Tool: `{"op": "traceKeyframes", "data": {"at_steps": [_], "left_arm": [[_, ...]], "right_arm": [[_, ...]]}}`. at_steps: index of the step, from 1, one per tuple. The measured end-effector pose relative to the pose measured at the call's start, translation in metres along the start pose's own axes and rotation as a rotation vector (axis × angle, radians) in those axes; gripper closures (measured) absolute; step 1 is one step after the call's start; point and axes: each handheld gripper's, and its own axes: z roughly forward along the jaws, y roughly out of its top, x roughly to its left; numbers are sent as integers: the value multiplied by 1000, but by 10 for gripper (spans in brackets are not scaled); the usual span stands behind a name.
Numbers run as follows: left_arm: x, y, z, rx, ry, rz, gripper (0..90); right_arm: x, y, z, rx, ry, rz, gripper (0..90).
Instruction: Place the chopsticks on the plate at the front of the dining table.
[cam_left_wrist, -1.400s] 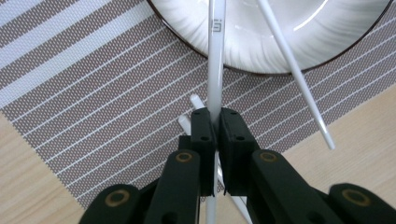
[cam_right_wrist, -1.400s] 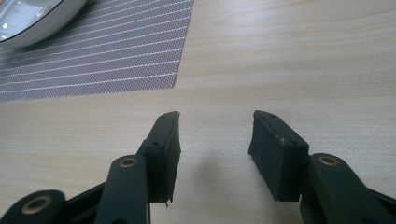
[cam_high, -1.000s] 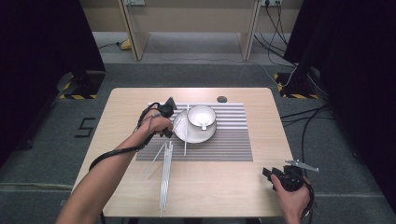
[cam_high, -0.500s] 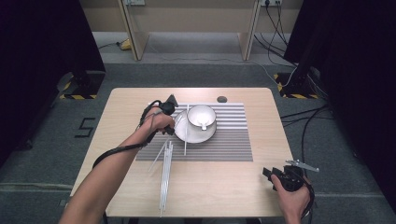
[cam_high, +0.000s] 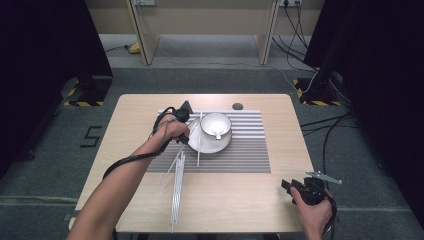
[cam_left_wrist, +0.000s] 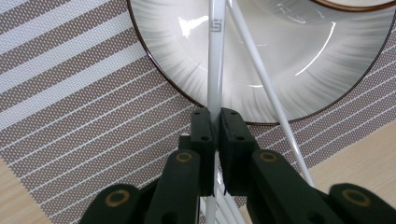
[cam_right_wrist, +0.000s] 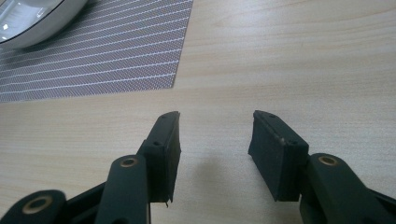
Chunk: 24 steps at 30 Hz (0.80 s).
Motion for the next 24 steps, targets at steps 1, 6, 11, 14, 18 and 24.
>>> {"op": "traceKeyframes", "data": {"at_steps": [1,6,11,14,18,24], "left_arm": [[0,0,0,0,-1,0,847],[1,3,3,-2,4,-5,847],[2,5,5,-11,2,-15,847],[1,6,6,-16,0,-17,847],[1,8,8,-21,0,-30,847],[2,11,10,-26,-2,-44,847]], "right_arm": [[0,0,0,-1,1,0,526],[0,0,-1,-1,0,5,526],[0,0,0,-2,0,0,527],[0,0,0,0,0,1,527],[0,0,-1,1,1,7,526],[0,0,0,1,1,1,526]]}}
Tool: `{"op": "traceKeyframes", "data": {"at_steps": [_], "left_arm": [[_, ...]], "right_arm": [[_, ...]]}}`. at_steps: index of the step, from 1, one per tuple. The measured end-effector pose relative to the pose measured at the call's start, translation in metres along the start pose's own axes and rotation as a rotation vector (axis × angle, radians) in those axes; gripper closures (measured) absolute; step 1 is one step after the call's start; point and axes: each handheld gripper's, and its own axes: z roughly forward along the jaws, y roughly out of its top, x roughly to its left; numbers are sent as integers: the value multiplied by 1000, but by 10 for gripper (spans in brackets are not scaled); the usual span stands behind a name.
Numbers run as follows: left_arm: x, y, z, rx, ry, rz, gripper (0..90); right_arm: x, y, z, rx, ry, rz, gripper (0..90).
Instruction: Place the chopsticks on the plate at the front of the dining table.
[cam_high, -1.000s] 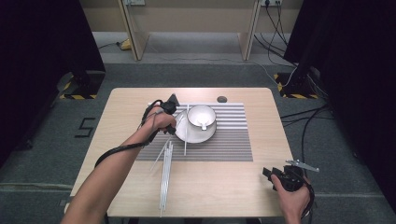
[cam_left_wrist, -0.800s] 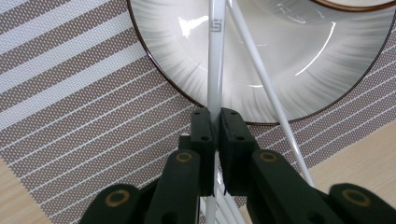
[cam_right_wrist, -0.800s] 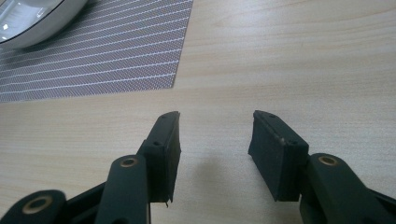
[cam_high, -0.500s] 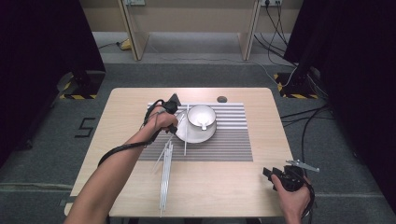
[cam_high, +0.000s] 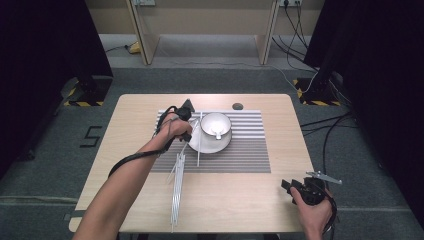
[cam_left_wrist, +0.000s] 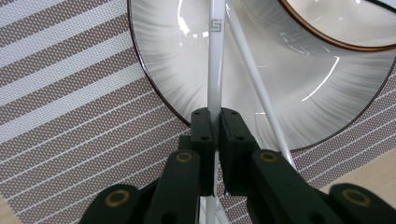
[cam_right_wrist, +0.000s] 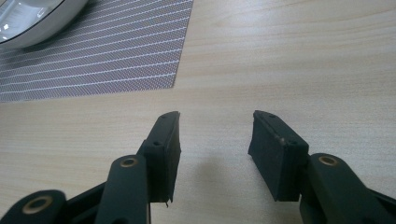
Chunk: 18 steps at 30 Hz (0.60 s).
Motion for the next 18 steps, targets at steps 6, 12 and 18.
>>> {"op": "traceKeyframes", "data": {"at_steps": [6,12,18], "left_arm": [[-1,3,2,-3,-2,-6,847],[-2,6,4,-3,-2,-18,847],[-2,8,8,-9,2,-29,847]], "right_arm": [[0,0,0,0,0,1,527],[0,0,0,0,1,2,526],[0,0,0,0,1,5,526]]}}
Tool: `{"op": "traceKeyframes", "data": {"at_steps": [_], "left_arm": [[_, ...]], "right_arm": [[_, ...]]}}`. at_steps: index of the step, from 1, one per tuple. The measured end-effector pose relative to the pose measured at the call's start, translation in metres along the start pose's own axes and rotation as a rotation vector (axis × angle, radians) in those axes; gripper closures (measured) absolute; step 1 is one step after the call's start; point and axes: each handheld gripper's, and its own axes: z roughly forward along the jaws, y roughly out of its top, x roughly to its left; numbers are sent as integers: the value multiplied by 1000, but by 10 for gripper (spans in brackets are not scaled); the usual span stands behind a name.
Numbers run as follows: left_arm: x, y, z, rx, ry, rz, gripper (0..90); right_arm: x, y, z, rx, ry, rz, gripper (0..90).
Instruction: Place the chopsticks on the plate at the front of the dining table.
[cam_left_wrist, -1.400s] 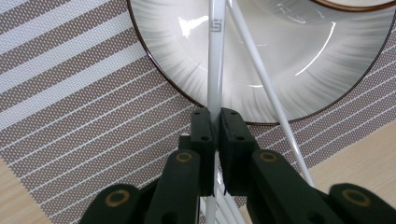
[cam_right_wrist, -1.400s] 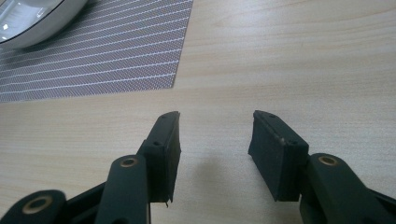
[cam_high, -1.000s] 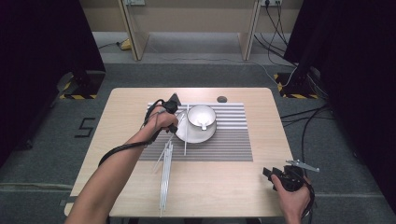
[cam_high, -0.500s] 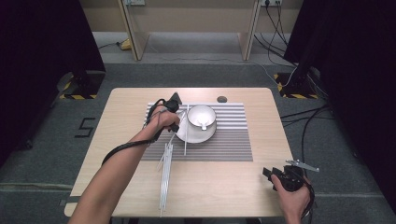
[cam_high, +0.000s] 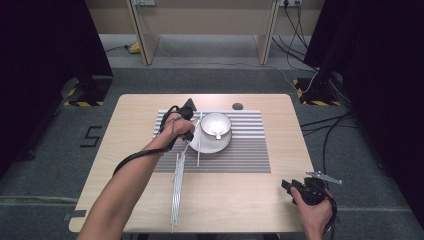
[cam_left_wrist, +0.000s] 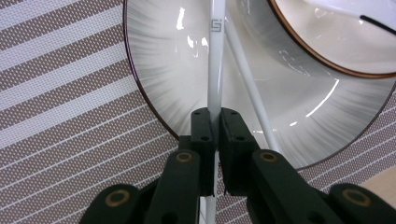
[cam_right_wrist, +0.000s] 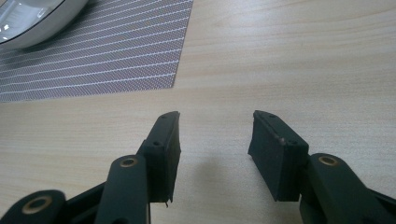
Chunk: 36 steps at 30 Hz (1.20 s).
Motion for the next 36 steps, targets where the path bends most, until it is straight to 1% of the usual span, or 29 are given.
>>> {"op": "traceKeyframes", "data": {"at_steps": [5,17,23,27,32,36], "left_arm": [[1,1,2,-4,-1,-9,847],[4,6,5,-16,4,-58,846],[4,8,6,-32,13,-65,845],[3,10,6,-37,17,-76,845],[5,11,8,-53,27,-91,844],[4,12,10,-61,34,-92,843]], "right_arm": [[0,0,0,0,0,-2,526],[0,0,1,1,2,-4,525],[-1,0,1,1,1,-4,526],[-1,0,1,2,1,-4,525],[-1,0,0,1,1,-5,525],[-1,0,1,3,3,-1,525]]}}
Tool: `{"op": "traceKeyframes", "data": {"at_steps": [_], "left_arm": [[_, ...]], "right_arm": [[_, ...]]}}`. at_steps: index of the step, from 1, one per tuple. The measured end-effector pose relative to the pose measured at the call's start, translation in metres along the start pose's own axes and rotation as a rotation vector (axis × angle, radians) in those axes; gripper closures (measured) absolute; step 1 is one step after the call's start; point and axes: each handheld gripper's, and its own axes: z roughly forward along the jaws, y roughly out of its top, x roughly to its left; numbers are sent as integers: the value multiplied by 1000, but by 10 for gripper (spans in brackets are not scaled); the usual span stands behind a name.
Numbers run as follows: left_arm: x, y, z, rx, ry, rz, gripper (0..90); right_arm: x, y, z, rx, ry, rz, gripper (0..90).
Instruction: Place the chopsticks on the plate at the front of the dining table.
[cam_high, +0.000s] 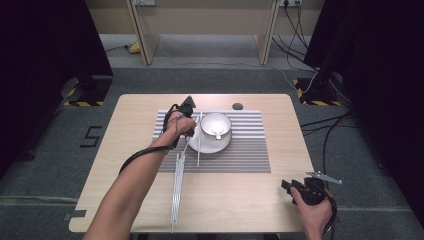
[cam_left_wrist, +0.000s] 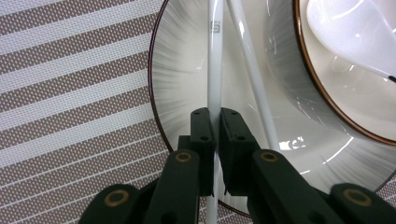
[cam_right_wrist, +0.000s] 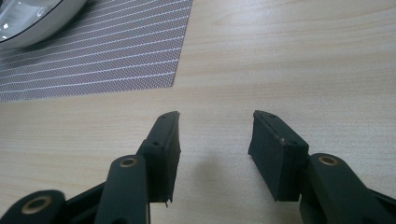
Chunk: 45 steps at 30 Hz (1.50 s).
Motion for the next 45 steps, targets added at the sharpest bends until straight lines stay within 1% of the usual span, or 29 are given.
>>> {"op": "traceKeyframes", "data": {"at_steps": [2,8,27,36,45], "left_arm": [[-1,0,1,-14,4,-2,843],[1,1,2,-32,14,-16,842],[6,4,7,-58,32,-54,840],[3,5,9,-87,40,-56,830],[1,8,11,-94,44,-50,833]], "right_arm": [[0,0,0,0,0,0,525],[0,0,0,3,2,4,524],[0,0,0,7,3,2,524],[0,-1,1,7,4,-2,523],[0,0,0,4,4,0,522]]}}
